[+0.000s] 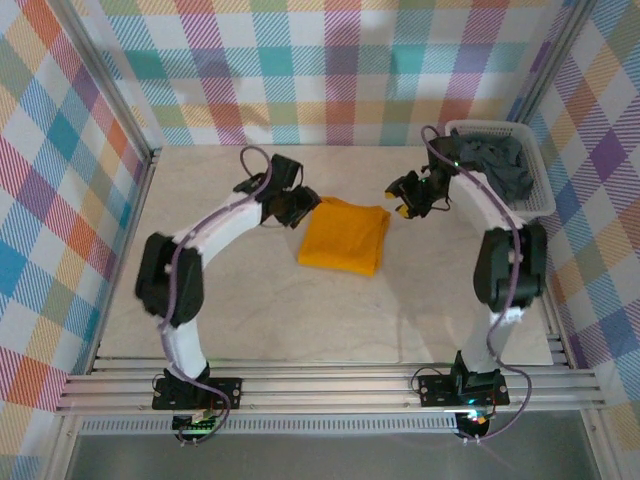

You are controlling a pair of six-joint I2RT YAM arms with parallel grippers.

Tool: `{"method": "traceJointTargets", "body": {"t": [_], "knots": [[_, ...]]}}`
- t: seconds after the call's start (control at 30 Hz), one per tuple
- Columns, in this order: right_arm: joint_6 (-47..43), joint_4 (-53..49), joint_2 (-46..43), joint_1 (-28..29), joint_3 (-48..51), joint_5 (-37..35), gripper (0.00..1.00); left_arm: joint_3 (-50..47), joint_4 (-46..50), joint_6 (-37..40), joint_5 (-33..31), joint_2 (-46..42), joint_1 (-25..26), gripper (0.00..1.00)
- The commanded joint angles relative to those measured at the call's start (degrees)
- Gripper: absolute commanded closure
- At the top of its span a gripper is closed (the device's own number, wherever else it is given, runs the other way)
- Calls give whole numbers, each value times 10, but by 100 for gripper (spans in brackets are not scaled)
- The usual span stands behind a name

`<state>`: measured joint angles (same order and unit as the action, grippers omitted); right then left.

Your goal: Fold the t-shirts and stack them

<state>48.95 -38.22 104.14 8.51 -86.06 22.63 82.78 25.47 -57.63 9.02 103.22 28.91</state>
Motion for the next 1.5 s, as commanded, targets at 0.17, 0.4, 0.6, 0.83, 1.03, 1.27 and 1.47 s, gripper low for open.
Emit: {"method": "traceJointTargets", "body": {"t": [0.17, 0.4, 0.6, 0.83, 1.03, 1.27, 1.47], "knots": [[11, 117, -250, 27, 264, 43, 48, -193, -177, -255, 44, -62, 153, 34], [-7, 64, -352, 25, 324, 52, 46, -209, -343, -398, -30, 22, 219, 27], [-10, 39, -400, 20, 351, 70, 47, -191, -368, -398, -75, 79, 228, 30], [-9, 25, -424, 16, 361, 83, 47, -146, -382, -396, -89, 149, 223, 51], [-7, 29, -414, 14, 356, 87, 48, -126, -380, -397, -134, 171, 209, 95], [-10, 32, -386, 12, 333, 95, 50, -214, -387, -347, -129, 94, 76, 100], [-18, 43, -360, 12, 315, 101, 50, -211, -360, -162, -5, 73, -109, 100]]}}
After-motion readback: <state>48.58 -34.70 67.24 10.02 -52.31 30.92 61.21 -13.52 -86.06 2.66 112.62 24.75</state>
